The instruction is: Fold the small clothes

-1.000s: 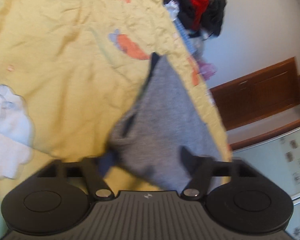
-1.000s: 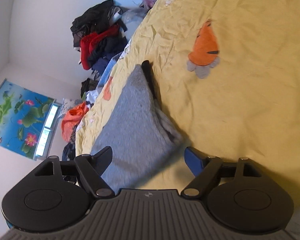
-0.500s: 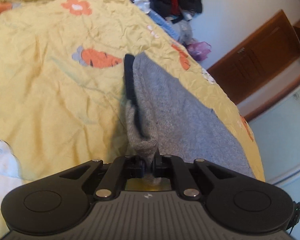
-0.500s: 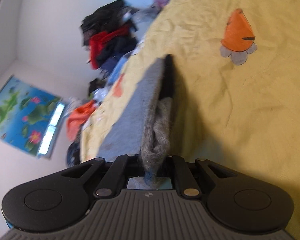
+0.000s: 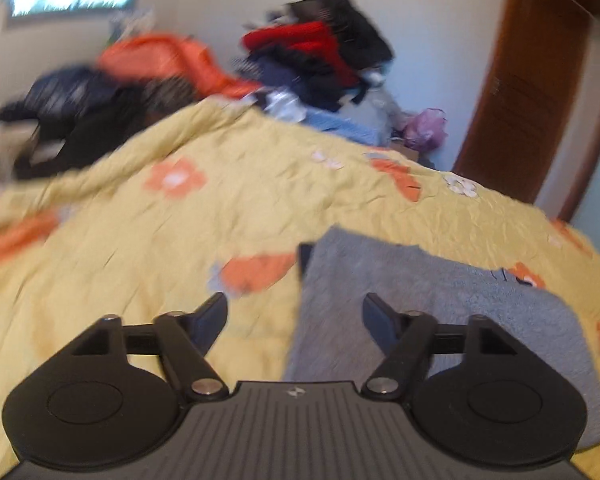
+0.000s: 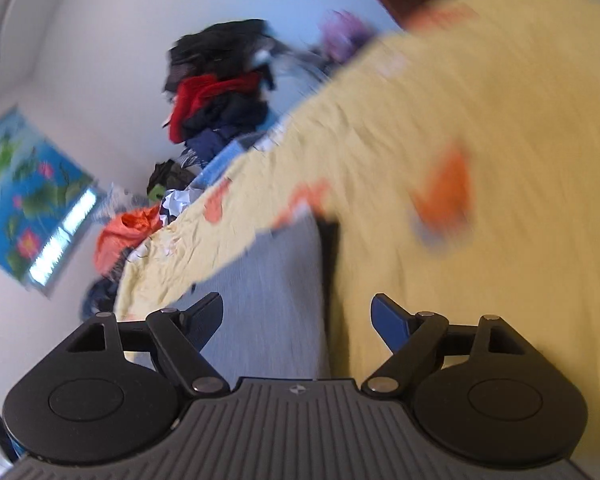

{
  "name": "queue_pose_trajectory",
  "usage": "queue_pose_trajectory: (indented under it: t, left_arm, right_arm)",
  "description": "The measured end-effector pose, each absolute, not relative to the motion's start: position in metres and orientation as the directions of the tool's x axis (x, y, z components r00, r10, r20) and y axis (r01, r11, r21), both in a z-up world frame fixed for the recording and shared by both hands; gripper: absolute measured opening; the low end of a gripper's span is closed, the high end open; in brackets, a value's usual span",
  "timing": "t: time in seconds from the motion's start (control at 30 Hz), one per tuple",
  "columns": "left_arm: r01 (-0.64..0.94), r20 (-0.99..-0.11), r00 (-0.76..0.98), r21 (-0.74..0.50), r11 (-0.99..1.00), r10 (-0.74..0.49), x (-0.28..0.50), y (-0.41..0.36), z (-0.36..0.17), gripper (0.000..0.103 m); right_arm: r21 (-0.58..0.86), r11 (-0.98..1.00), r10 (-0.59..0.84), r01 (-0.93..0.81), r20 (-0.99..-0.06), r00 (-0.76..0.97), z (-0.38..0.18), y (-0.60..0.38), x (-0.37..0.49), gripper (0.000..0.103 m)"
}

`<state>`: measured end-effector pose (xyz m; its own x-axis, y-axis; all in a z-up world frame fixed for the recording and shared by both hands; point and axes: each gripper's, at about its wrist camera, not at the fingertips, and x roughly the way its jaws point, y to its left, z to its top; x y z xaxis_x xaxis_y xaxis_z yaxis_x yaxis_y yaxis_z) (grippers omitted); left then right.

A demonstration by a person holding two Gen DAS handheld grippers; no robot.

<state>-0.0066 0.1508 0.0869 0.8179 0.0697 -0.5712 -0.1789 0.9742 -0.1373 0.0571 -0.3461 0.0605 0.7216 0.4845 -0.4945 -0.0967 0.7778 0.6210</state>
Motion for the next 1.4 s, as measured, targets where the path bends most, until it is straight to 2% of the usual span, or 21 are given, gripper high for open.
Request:
queue_pose_trajectory:
  t: [0.13,0.23,0.27,0.3,0.33,0.43,0.53,0.6,0.63,0.67,0.7,0.73,0.77,0.83,0.9,1.03,1.13,1.17,1.2,1.33,1.4]
  left_arm:
    - [-0.074,-0.599,0.8,-0.044,0.996,0.033,0.052,0.105,0.065,0.075]
    - [-0.068,-0.625,0.778,0.014,0.998,0.062,0.081,0.088,0.039,0.075]
    - [-0.073,-0.637,0.767,0.022,0.997,0.07,0.085,0.087,0.032,0.075]
    - [-0.081,-0.648,0.758,0.027,0.996,0.079,0.088,0.089,0.024,0.077]
    - [-0.092,-0.653,0.753,0.024,0.995,0.085,0.089,0.092,0.017,0.077]
    - [-0.123,-0.614,0.787,-0.048,0.991,0.068,0.077,0.112,0.0,0.08]
    - [-0.126,-0.616,0.785,-0.043,0.991,0.073,0.077,0.112,0.001,0.08]
    - [-0.13,-0.619,0.779,-0.014,0.991,0.094,0.08,0.107,0.001,0.081]
    - [-0.134,-0.621,0.777,-0.006,0.991,0.101,0.081,0.105,0.004,0.081]
    - [-0.134,-0.623,0.774,0.013,0.991,0.113,0.081,0.103,0.007,0.081]
    - [-0.14,-0.628,0.766,0.04,0.989,0.134,0.08,0.1,0.012,0.081]
    - [-0.142,-0.625,0.766,0.062,0.988,0.149,0.079,0.095,0.02,0.081]
    - [-0.129,-0.607,0.781,0.076,0.989,0.148,0.076,0.091,0.028,0.081]
    - [-0.092,-0.559,0.818,0.109,0.99,0.137,0.077,0.077,0.044,0.082]
    - [-0.046,-0.543,0.83,0.152,0.987,0.123,0.092,0.062,0.052,0.082]
    - [-0.003,-0.643,0.753,0.206,0.978,0.138,0.149,0.049,0.027,0.081]
    - [-0.014,-0.693,0.714,0.13,0.991,0.101,0.176,0.066,0.011,0.083]
    - [-0.023,-0.703,0.707,0.075,0.997,0.07,0.182,0.076,0.008,0.09]
    - [-0.042,-0.711,0.701,0.04,0.998,0.058,0.187,0.085,0.004,0.101]
    - [-0.024,-0.681,0.731,0.03,0.999,0.038,0.185,0.092,-0.004,0.103]
    - [-0.026,-0.679,0.733,0.027,0.999,0.038,0.185,0.092,-0.003,0.103]
  right_arm:
    - [0.513,0.851,0.44,-0.116,-0.572,0.692,0.058,-0.314,0.137,0.079]
    - [0.43,0.895,0.399,-0.116,-0.658,0.639,0.041,-0.291,0.174,0.076]
    - [0.411,0.904,0.391,-0.119,-0.679,0.621,0.034,-0.285,0.182,0.065]
    - [0.408,0.902,0.408,-0.145,-0.69,0.598,0.029,-0.278,0.186,0.048]
    - [0.398,0.901,0.42,-0.172,-0.704,0.573,0.024,-0.271,0.183,0.013]
    - [0.281,0.936,0.349,-0.21,-0.674,0.651,0.029,-0.264,0.183,0.011]
    - [0.396,0.911,0.369,-0.113,-0.661,0.653,0.012,-0.291,0.198,0.008]
    - [0.371,0.918,0.36,-0.137,-0.641,0.678,0.011,-0.286,0.189,0.011]
    - [0.36,0.92,0.363,-0.154,-0.639,0.678,0.011,-0.282,0.186,0.02]
    - [0.354,0.92,0.368,-0.165,-0.641,0.674,0.014,-0.278,0.181,0.036]
    - [0.346,0.922,0.366,-0.171,-0.645,0.671,0.02,-0.276,0.175,0.047]
    - [0.335,0.926,0.359,-0.175,-0.635,0.684,0.028,-0.272,0.167,0.066]
    - [0.322,0.928,0.354,-0.188,-0.602,0.716,0.037,-0.271,0.155,0.071]
    - [0.284,0.929,0.359,-0.237,-0.541,0.76,0.056,-0.265,0.136,0.071]
    - [0.285,0.924,0.374,-0.255,-0.531,0.761,0.064,-0.254,0.132,0.072]
    - [0.22,0.929,0.368,-0.297,-0.612,0.7,0.048,-0.215,0.15,0.074]
    - [0.182,0.946,0.319,-0.268,-0.674,0.666,0.026,-0.205,0.167,0.075]
    - [0.155,0.949,0.306,-0.274,-0.667,0.68,0.017,-0.204,0.167,0.08]
    - [0.129,0.947,0.305,-0.294,-0.65,0.697,0.012,-0.203,0.165,0.084]
    - [0.065,0.944,0.288,-0.324,-0.644,0.709,0.007,-0.191,0.161,0.098]
    - [0.055,0.944,0.282,-0.326,-0.648,0.708,0.006,-0.188,0.161,0.101]
